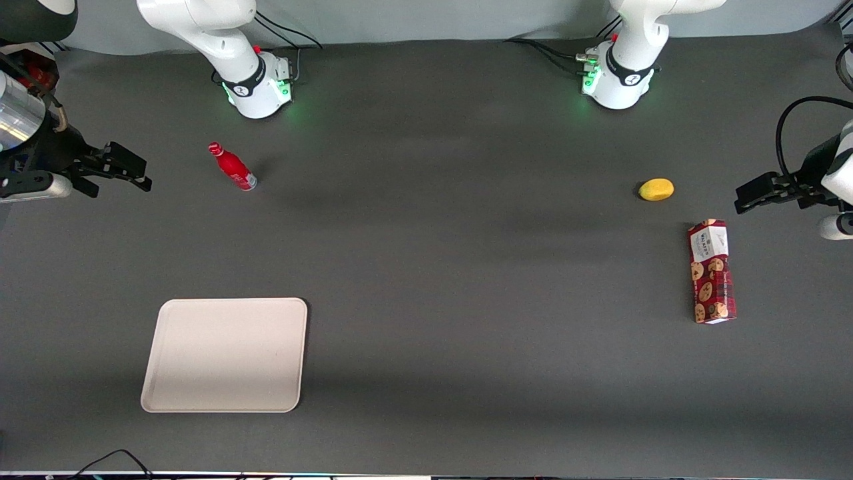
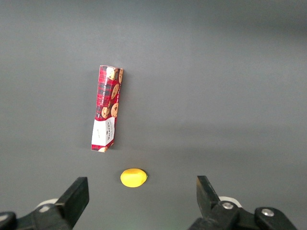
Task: Place coke bottle on tray
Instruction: 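Move the open right gripper toward the red Coca-Cola bottle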
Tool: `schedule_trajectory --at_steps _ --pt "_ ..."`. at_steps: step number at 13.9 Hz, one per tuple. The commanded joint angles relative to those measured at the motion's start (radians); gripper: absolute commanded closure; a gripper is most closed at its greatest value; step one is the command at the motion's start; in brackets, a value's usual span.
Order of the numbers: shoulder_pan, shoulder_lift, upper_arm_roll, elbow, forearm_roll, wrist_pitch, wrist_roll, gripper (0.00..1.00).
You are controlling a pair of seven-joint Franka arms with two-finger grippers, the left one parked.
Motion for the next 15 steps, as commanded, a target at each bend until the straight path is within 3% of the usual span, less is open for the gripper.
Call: schedule_trajectory --at_steps 1,8,15 --pt "-0.002 -0.107 0.001 -0.172 -0.029 -0.005 0.004 0.00" --pt "-0.036 -0.503 -0.002 -0.784 -0.071 0.254 -0.050 0.00" --pt "-0.088 -0.548 0.000 -1.067 -0.071 0.492 -0.076 0.00"
